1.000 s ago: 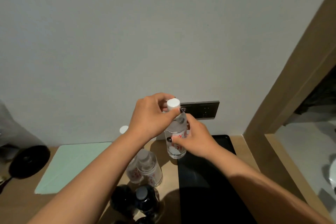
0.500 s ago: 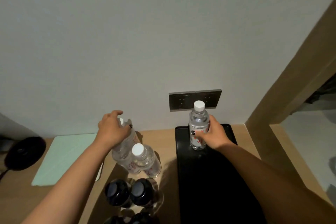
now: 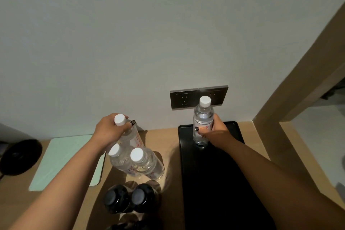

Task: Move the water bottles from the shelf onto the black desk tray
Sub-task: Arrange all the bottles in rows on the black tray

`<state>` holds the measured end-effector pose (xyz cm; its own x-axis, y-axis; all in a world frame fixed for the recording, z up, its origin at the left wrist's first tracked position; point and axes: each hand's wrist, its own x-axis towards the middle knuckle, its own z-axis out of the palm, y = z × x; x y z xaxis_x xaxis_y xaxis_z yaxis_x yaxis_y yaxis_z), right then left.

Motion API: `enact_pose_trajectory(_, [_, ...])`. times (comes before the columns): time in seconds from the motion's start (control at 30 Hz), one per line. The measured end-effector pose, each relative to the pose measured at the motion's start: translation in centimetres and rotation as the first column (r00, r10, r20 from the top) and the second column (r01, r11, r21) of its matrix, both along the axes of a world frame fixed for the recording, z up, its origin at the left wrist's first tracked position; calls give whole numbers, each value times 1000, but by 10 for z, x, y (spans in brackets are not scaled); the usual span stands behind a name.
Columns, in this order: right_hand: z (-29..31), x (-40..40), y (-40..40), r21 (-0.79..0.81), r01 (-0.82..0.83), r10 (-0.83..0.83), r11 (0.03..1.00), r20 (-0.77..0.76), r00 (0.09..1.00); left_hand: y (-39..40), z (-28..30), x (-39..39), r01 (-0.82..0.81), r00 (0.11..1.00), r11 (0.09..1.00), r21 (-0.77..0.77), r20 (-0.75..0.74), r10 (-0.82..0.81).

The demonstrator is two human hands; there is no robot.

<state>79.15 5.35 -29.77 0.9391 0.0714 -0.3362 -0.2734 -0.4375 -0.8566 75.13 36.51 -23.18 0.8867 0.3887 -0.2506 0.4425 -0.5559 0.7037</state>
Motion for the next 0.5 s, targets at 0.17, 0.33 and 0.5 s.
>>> enact_pose_trajectory(0.17, [-2,3,9,-75,-5,5,997,7,1000,-8,2,-2,1,997,1000,-31,80,2])
enact_pose_trajectory(0.33, [-4,1,9,-26,-38,38,999,14,999,-29,23,-2,13,983,995,-103,186,6])
enact_pose_trajectory(0.5, [-2,-1,11,-94,-26,20,995,-60,998,-53,54,0,111,966,986,-122,246,-79])
